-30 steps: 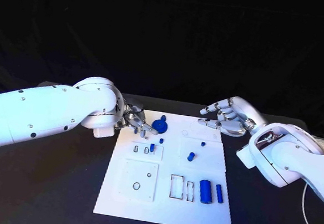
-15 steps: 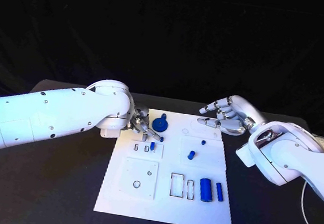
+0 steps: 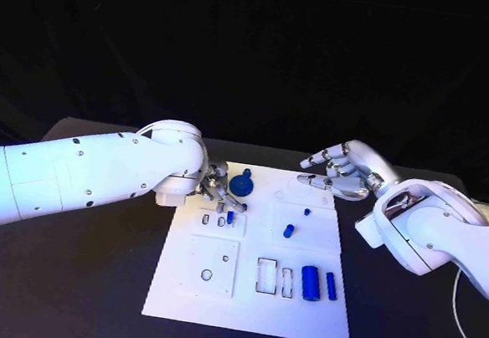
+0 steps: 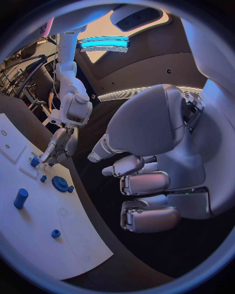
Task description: Assemble the parts on the task board
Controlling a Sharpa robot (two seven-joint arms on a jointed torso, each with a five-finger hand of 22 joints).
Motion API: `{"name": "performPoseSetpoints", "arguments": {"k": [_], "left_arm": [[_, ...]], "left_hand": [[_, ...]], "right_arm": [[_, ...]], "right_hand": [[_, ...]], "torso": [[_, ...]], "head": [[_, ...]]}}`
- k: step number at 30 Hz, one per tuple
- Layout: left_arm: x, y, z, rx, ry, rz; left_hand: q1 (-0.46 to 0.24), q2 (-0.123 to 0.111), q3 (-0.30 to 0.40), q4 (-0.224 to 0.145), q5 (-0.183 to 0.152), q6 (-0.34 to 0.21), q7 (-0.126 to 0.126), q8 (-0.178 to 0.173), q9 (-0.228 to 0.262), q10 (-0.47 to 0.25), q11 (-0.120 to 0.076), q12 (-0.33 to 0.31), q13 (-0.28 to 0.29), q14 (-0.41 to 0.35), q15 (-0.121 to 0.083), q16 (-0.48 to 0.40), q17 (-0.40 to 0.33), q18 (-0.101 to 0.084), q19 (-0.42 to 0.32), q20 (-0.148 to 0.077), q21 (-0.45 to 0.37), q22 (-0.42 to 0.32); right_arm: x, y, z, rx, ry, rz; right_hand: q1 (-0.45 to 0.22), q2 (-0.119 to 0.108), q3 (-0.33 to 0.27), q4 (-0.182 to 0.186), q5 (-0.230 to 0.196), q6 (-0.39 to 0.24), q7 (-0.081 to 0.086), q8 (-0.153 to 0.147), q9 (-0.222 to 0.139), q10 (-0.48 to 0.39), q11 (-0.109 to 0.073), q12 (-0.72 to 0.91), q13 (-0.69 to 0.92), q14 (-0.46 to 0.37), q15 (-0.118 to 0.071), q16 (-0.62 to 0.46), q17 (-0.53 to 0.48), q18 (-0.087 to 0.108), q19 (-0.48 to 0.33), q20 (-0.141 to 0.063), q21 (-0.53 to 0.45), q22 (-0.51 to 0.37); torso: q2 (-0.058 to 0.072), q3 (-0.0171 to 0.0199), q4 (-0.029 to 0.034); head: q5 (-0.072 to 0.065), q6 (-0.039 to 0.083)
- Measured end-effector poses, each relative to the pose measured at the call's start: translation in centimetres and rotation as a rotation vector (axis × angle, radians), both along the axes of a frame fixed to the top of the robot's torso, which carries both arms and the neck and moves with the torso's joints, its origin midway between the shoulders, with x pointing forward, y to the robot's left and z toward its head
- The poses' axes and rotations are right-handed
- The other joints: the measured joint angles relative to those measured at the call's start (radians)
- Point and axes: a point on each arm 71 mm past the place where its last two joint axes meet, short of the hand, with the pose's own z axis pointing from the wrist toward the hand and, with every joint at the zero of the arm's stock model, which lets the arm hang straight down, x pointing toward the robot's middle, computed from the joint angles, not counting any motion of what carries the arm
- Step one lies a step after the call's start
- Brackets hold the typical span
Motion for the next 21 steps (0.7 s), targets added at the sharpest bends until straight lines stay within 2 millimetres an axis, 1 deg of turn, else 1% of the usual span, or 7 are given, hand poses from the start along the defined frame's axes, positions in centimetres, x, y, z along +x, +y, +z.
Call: {"name": "performPoseSetpoints", "arguments": {"k": [3,5,8,12,14,21], "left_arm": [[0.08,-0.11,-0.12,0.004,0.003,0.0],[0.15,-0.19,-0.19,0.006,0.005,0.0],[0.3,-0.28,-0.33,0.01,0.008,0.002],[0.43,-0.35,-0.59,0.014,0.015,0.004],[0.47,-0.41,-0.71,0.017,0.019,0.003],[0.43,-0.68,-0.97,0.023,0.034,-0.006]], "left_hand": [[0.0,0.0,0.0,0.0,0.0,-0.004,-0.003,0.006,0.008,0.0,0.0,0.0,0.0,0.0,0.0,0.0,0.0,0.0,0.0,0.0,0.0,0.0],[0.0,0.0,0.0,0.0,0.0,-0.007,0.0,0.007,0.011,0.0,0.0,0.0,0.0,0.0,0.0,0.0,0.0,0.0,0.0,0.0,-0.004,0.0],[0.011,0.011,0.004,-0.004,0.0,-0.011,-0.003,0.01,0.017,-0.002,0.001,-0.001,-0.003,0.0,0.0,0.0,0.0,0.0,0.0,0.0,-0.006,0.0],[0.015,0.007,0.004,-0.004,0.0,-0.014,0.0,0.01,0.02,-0.008,0.0,-0.008,-0.01,0.0,0.0,0.0,0.0,0.0,0.0,0.0,-0.008,0.0],[0.015,0.007,0.004,-0.004,0.0,-0.014,0.0,0.01,0.02,-0.008,0.0,-0.008,-0.01,0.0,0.0,0.0,0.0,0.0,0.0,0.0,-0.008,0.0],[0.019,0.01,0.007,-0.007,0.0,-0.014,0.0,0.014,0.023,-0.008,0.0,-0.008,-0.01,0.0,0.0,0.0,0.0,0.0,0.0,0.0,-0.008,0.0]], "right_arm": [[0.0,0.08,-0.01,0.0,0.001,0.002],[0.01,0.12,-0.02,0.0,0.002,0.003],[0.02,0.16,-0.03,-0.001,0.003,0.003],[0.03,0.19,-0.04,-0.001,0.004,0.004],[0.03,0.21,-0.05,-0.002,0.005,0.004],[0.04,0.31,-0.07,-0.003,0.007,0.006]], "right_hand": [[0.0,0.0,0.0,0.0,0.0,0.0,0.0,0.0,0.0,0.0,0.0,0.0,0.0,0.0,0.0,0.0,0.0,0.0,0.0,0.0,0.0,0.001],[0.0,0.0,0.0,0.0,0.0,0.0,0.0,0.0,0.0,0.0,0.0,0.0,0.0,0.0,0.0,0.0,0.0,0.0,0.0,0.0,0.0,0.001],[0.0,0.0,0.0,0.0,0.0,0.0,0.0,0.0,0.0,0.0,0.0,0.0,0.0,0.0,0.0,0.0,0.0,0.0,0.0,0.0,0.0,0.001],[0.0,0.0,0.0,0.0,0.0,0.0,0.0,0.0,0.0,0.0,0.0,-0.001,-0.002,0.0,0.0,-0.001,0.0,0.0,0.0,0.0,0.0,0.001],[0.0,0.0,0.0,0.0,0.0,0.0,0.0,0.0,0.0,-0.004,-0.003,-0.008,-0.005,0.0,0.0,-0.004,0.0,0.0,0.0,0.0,0.0,0.001],[0.0,0.0,0.0,0.0,0.0,0.0,0.0,0.0,0.0,-0.004,-0.004,-0.008,-0.006,0.0,0.0,-0.004,0.0,0.0,0.0,0.0,0.0,0.001]], "torso": [[0.0,-0.0002,0.0001],[0.0,0.0002,0.0006],[0.0,0.0004,0.0006],[0.0,0.0004,0.0007],[0.0,0.0003,0.0007],[0.0,0.0004,0.0007]], "head": [[0.0,0.0],[0.0,-0.001],[-0.001,-0.001],[-0.001,-0.003],[-0.001,-0.004],[-0.002,-0.006]]}}
